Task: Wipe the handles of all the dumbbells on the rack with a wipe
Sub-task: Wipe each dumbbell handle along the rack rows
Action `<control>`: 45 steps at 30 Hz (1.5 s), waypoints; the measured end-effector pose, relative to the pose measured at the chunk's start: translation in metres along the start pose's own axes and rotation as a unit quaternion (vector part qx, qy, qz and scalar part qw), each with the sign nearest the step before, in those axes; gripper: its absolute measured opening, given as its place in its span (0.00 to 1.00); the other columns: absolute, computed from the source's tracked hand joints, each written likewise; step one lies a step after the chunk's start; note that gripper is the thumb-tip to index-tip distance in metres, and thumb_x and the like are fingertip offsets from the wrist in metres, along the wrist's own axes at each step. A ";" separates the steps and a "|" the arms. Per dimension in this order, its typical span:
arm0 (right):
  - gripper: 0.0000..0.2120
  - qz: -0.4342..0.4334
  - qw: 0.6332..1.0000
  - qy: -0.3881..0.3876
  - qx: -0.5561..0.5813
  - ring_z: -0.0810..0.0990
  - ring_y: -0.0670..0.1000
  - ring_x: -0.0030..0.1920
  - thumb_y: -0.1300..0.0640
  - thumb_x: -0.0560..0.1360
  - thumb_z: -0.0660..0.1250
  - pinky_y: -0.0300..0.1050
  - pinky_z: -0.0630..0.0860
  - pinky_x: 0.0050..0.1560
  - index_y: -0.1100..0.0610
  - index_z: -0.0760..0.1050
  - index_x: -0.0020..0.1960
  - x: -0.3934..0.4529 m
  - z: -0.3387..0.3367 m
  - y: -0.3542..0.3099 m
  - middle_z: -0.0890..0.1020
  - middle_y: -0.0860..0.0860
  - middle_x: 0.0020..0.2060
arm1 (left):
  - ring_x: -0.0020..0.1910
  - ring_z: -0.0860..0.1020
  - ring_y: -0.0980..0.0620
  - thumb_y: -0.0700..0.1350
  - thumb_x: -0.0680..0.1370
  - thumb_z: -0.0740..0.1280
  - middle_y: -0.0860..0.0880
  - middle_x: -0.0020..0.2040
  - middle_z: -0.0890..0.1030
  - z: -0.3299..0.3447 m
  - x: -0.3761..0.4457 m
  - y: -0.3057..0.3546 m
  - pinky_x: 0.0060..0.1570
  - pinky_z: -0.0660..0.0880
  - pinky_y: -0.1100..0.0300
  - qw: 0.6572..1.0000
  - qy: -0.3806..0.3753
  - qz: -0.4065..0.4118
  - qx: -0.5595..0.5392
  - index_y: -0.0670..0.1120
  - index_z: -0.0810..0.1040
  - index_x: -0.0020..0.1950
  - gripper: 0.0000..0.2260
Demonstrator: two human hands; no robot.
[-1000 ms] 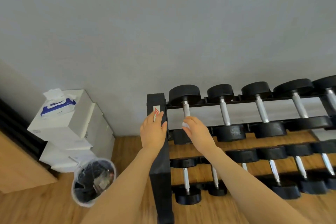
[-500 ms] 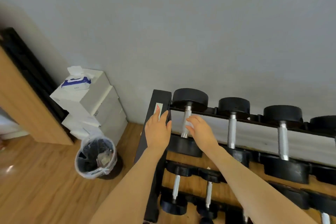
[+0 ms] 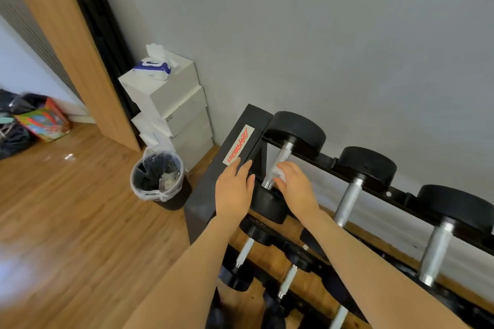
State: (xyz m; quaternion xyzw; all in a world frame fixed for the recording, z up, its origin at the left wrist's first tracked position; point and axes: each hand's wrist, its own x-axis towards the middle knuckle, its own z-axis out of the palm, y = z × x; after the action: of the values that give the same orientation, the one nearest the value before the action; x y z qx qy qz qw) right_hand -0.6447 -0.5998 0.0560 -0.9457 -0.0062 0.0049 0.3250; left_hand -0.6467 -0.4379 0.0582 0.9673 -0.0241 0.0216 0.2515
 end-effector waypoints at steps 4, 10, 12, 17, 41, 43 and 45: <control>0.17 -0.021 1.000 0.013 0.012 0.75 0.52 0.63 0.58 0.79 0.63 0.36 0.68 0.61 0.58 0.71 0.67 0.012 0.006 0.005 0.74 0.54 0.64 | 0.72 0.68 0.45 0.47 0.83 0.60 0.44 0.74 0.69 0.015 0.003 0.009 0.70 0.64 0.50 0.999 0.016 -0.024 -0.025 0.46 0.71 0.73 0.18; 0.16 -0.057 0.997 0.057 -0.002 0.76 0.54 0.62 0.61 0.77 0.67 0.41 0.70 0.63 0.61 0.74 0.64 0.038 0.008 0.013 0.77 0.57 0.62 | 0.73 0.68 0.47 0.48 0.84 0.59 0.44 0.74 0.70 0.037 0.018 0.027 0.71 0.64 0.51 0.999 0.011 -0.025 -0.045 0.46 0.71 0.73 0.18; 0.17 -0.076 0.994 0.070 -0.028 0.77 0.56 0.60 0.64 0.74 0.70 0.46 0.71 0.63 0.63 0.76 0.62 0.044 0.009 0.016 0.79 0.59 0.60 | 0.71 0.70 0.48 0.48 0.83 0.59 0.45 0.73 0.71 0.044 0.018 0.028 0.70 0.65 0.52 0.999 0.014 -0.032 -0.041 0.46 0.72 0.72 0.18; 0.19 -0.109 0.985 0.024 -0.131 0.81 0.61 0.54 0.66 0.66 0.77 0.52 0.75 0.59 0.67 0.79 0.56 0.057 0.014 0.022 0.82 0.63 0.52 | 0.65 0.76 0.50 0.48 0.82 0.61 0.47 0.66 0.78 0.055 0.011 0.026 0.66 0.69 0.55 0.997 0.061 -0.036 -0.033 0.45 0.77 0.67 0.16; 0.16 -0.084 0.987 0.136 -0.012 0.77 0.48 0.55 0.57 0.77 0.68 0.33 0.76 0.46 0.53 0.74 0.64 0.064 0.029 0.062 0.76 0.46 0.55 | 0.59 0.78 0.52 0.46 0.79 0.64 0.51 0.59 0.81 0.049 0.004 0.034 0.64 0.72 0.52 0.988 0.077 -0.117 -0.064 0.49 0.75 0.67 0.16; 0.14 -0.087 0.984 0.156 -0.027 0.76 0.49 0.52 0.59 0.75 0.69 0.35 0.72 0.47 0.57 0.78 0.60 0.064 0.031 0.069 0.78 0.51 0.52 | 0.58 0.78 0.52 0.46 0.79 0.64 0.51 0.58 0.81 0.049 0.004 0.034 0.64 0.73 0.52 0.988 0.078 -0.116 -0.064 0.49 0.75 0.66 0.16; 0.11 -0.063 0.982 0.176 0.001 0.74 0.44 0.48 0.56 0.75 0.69 0.31 0.68 0.45 0.56 0.80 0.56 0.063 0.034 0.068 0.78 0.50 0.48 | 0.58 0.78 0.52 0.46 0.79 0.64 0.51 0.58 0.81 0.048 0.004 0.035 0.64 0.73 0.51 0.988 0.078 -0.114 -0.064 0.48 0.75 0.66 0.16</control>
State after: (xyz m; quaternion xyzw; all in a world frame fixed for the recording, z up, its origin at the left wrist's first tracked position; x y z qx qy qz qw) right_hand -0.5814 -0.6322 -0.0129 -0.9291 -0.0085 -0.1818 0.3218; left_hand -0.6435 -0.4923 0.0335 0.9410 0.1048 0.0662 0.3148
